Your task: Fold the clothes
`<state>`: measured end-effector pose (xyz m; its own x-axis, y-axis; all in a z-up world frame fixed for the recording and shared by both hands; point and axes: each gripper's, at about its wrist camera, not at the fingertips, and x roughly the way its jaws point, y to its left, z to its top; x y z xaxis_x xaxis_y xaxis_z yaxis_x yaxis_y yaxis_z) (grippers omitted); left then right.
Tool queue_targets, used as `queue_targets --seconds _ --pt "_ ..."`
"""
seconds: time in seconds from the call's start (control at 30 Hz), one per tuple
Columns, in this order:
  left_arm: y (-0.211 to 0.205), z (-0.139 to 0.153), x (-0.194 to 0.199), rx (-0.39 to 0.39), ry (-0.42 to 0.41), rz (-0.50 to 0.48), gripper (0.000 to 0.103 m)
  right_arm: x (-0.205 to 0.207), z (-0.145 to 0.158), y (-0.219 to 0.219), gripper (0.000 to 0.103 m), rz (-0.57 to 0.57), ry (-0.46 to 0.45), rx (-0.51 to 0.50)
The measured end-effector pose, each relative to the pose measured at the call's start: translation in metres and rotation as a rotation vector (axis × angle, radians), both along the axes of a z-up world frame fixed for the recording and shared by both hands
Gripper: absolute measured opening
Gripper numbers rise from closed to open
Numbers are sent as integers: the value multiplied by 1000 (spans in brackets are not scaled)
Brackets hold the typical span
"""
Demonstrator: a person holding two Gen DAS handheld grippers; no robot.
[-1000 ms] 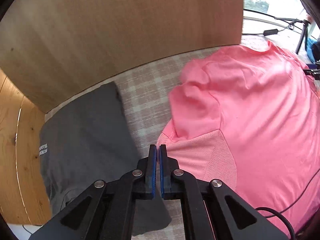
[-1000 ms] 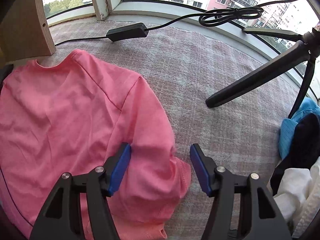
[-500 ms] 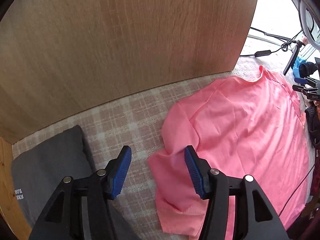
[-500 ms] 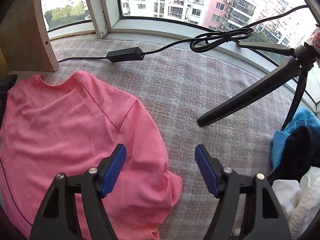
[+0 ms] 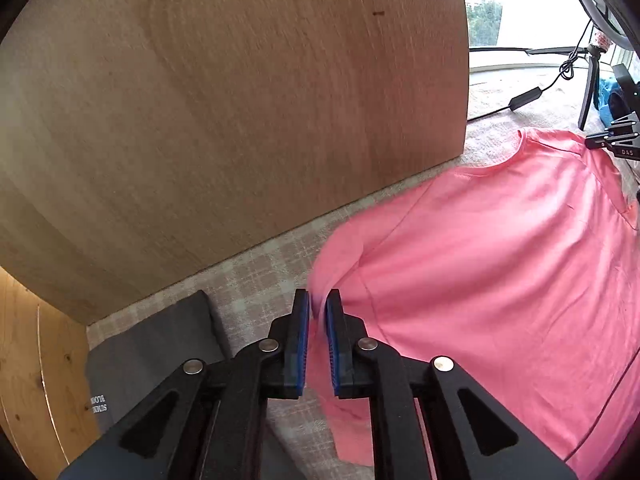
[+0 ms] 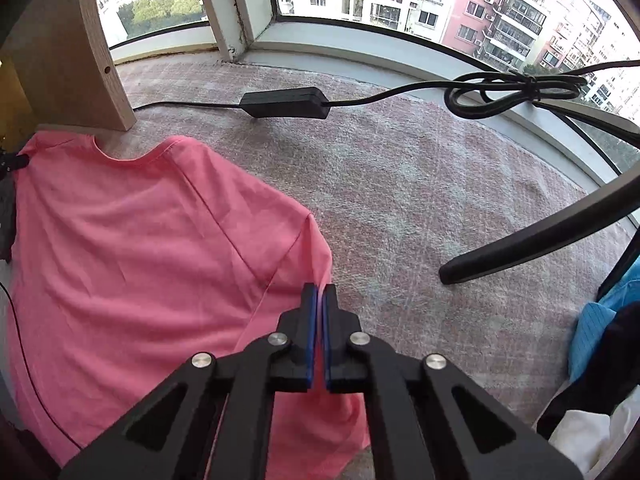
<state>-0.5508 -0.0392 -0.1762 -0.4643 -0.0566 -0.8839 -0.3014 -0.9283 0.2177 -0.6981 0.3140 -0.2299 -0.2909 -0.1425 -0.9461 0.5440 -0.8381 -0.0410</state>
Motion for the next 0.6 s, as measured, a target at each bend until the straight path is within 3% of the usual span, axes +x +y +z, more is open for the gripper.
queue_targets --seconds 0.03,0.07,0.13,0.2,0.27,0.33,0.43,0.57,0.6 --pt "-5 -2 -1 -36 -6 25 48 -2 1 2 3 -35 51 86" --pt "-11 -5 -1 -41 -19 39 65 -4 2 4 3 -61 96 162" --pt "-23 -10 -1 -47 -47 65 63 -3 6 4 8 -44 112 172" --pt "-36 -12 6 2 -80 75 63 0 13 2 20 -36 100 117" --pt "-44 -18 10 45 -115 80 63 8 15 -7 43 0 78 83" --pt "-49 -25 15 56 -145 86 63 16 13 -18 51 44 61 76" --pt "-52 -37 29 56 -190 86 63 22 -7 -33 51 104 49 174" --pt "-50 -45 44 81 -218 66 63 9 -10 -20 55 -21 120 306" --pt "-47 -49 46 80 -224 59 63 9 -8 -17 55 -30 109 276"
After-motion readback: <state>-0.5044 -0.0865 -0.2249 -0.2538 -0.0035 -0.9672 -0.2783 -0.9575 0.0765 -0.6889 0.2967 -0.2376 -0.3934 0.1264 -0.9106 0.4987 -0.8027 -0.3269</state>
